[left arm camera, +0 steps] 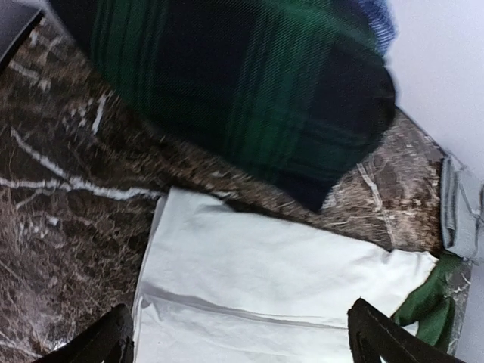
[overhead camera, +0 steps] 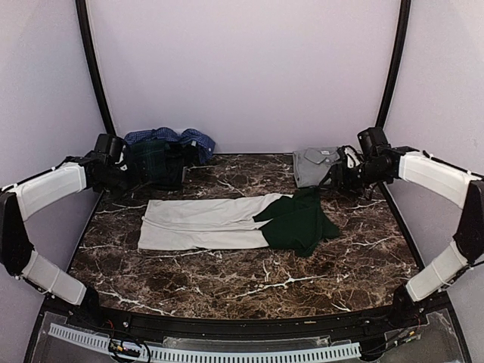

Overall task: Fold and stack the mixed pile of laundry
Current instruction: Fold the 1/3-folded T-shirt at the center of the board, then adjust the rectangle-folded T-shirt at the center of the board.

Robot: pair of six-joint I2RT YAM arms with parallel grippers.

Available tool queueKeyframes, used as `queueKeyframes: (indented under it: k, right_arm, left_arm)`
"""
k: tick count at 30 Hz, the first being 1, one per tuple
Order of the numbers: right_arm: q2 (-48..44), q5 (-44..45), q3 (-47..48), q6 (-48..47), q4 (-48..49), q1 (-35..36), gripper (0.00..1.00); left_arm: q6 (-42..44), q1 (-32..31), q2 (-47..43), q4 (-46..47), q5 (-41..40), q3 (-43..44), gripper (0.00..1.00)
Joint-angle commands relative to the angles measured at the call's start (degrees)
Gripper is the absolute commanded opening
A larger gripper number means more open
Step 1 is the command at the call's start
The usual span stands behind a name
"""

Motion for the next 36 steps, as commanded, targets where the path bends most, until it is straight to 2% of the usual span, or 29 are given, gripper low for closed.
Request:
queueKeyframes:
  k: [1, 7, 12, 16, 20, 23, 24, 27, 28, 33, 36]
  right_arm:
    - [-8.8, -4.5, -7.1, 3.8, -1.9, 6.6, 0.65]
    - [-13.1, -0.5, -14.6, 12.8, -7.1, 17.3, 0.68]
    - [-13.3, 0.8, -18.4, 19.6, -2.7, 19.4, 0.72]
    - [-10.5, 1.7, -19.2, 23.7, 1.4, 20.3, 0.73]
    - [-7.2, 3.1, -19.1, 24.5, 3.2, 20.3, 0.7]
    - [-5.3, 4.0, -19.2, 23.8, 2.9, 20.3, 0.6]
    - [-5.1, 3.9, -19.3, 23.6, 3.1, 20.3, 0.52]
    - [-6.3, 2.2, -18.7, 23.0, 3.5, 20.3, 0.07]
    - [-7.4, 1.0, -18.0, 22.4, 4.4, 20.3, 0.0]
    - [-12.4, -1.1, -12.5, 21.1, 8.9, 19.1, 0.0]
    - [-11.1, -4.9, -10.0, 20.9, 12.8, 15.6, 0.0]
  left_arm:
    - [6.5, -1.1, -7.2, 4.3, 7.1, -3.4, 0.99]
    - [6.3, -6.4, -7.3, 4.2, 5.9, -4.8, 0.99]
    - [4.7, -11.3, -6.6, 5.1, 3.7, -6.1, 0.99]
    - [2.8, -12.4, -6.7, 5.8, 3.9, -7.4, 0.99]
    - [1.9, -12.6, -7.5, 6.4, 3.9, -8.7, 0.99]
    - [2.3, -13.1, -7.9, 6.5, 3.7, -8.8, 0.99]
    - [2.6, -13.4, -8.0, 6.7, 3.5, -8.9, 0.99]
    - [3.4, -13.9, -8.2, 7.2, 3.4, -8.9, 0.99]
    - [3.8, -14.3, -8.3, 7.4, 3.4, -9.0, 0.99]
    - [5.8, -16.6, -7.8, 10.7, 4.0, -9.0, 0.99]
    - [7.5, -18.0, -6.5, 12.7, 3.9, -8.4, 0.99]
